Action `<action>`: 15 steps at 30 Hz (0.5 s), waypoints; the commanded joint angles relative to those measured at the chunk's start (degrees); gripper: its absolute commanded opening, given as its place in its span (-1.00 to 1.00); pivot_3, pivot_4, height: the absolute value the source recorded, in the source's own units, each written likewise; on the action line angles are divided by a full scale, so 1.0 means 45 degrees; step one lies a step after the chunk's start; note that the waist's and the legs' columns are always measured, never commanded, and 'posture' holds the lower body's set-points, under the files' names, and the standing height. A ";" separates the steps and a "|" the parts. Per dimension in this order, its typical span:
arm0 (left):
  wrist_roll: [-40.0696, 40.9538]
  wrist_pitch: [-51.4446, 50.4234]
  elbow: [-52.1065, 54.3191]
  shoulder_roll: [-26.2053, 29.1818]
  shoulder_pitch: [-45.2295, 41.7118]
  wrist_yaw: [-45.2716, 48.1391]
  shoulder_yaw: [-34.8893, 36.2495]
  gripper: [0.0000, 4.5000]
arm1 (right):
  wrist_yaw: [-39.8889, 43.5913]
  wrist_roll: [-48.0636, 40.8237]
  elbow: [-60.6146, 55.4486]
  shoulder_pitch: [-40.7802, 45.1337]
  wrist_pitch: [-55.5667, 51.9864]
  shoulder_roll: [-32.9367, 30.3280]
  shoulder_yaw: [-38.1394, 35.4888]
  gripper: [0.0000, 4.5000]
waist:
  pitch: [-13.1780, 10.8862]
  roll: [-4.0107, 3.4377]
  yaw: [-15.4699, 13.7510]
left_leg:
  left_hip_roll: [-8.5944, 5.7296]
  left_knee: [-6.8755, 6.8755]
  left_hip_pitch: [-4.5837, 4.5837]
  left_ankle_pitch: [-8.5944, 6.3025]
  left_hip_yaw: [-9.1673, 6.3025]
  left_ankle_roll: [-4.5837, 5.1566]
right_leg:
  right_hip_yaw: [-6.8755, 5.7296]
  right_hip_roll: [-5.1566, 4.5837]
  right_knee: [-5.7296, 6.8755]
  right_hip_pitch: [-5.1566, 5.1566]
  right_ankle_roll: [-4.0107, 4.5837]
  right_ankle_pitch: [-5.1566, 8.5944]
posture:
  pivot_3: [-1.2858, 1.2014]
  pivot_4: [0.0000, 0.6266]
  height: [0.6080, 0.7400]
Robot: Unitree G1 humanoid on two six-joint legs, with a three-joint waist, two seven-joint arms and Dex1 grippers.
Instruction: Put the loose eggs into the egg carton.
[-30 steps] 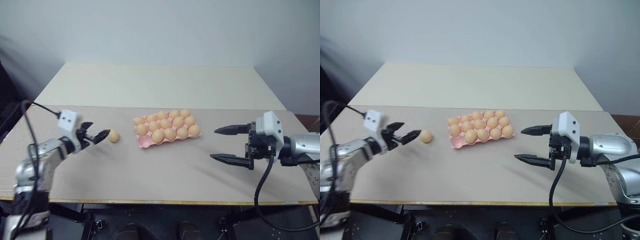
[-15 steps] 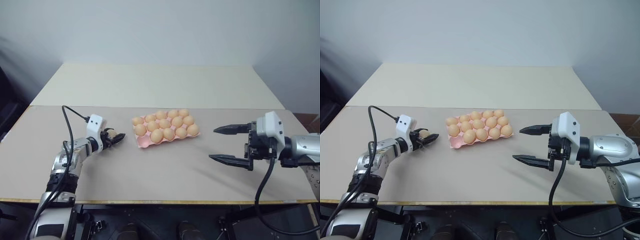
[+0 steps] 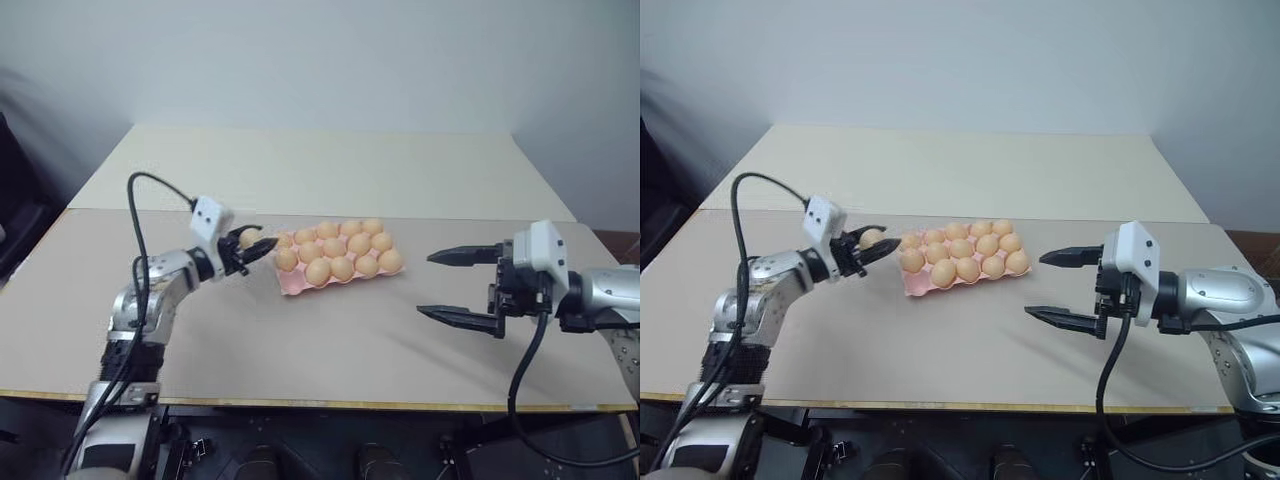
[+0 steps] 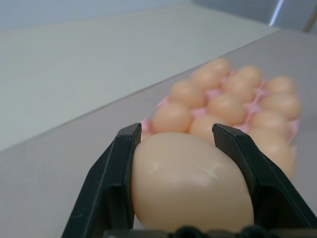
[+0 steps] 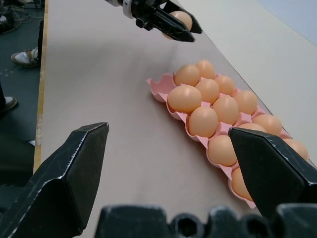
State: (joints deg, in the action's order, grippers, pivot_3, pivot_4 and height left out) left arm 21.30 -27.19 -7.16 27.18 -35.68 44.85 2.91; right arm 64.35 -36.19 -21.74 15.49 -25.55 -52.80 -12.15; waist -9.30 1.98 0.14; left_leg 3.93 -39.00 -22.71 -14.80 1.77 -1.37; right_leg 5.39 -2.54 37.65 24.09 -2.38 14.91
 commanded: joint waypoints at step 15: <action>0.0048 -0.0297 0.0237 -0.0362 0.0021 0.0545 -0.0702 0.99 | -0.0535 -0.0347 -0.0782 -0.0497 -0.0006 -0.0088 -0.0766 1.00 | 0.0000 0.0000 0.0124 | 0.0000 0.0001 0.0001 0.0000 -0.0002 0.0001 | 0.0003 0.0001 0.0000 0.0004 0.0000 0.0000 | 0.03 -0.52 1.00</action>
State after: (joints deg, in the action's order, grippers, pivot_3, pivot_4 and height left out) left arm 20.42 -28.51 -7.50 25.07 -33.99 47.68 -2.05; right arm 62.20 -36.47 -23.32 13.13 -25.56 -52.70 -13.36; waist -9.30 1.98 0.70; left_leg 3.93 -39.00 -22.71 -14.80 1.76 -1.37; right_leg 5.40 -2.53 37.65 24.11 -2.38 14.91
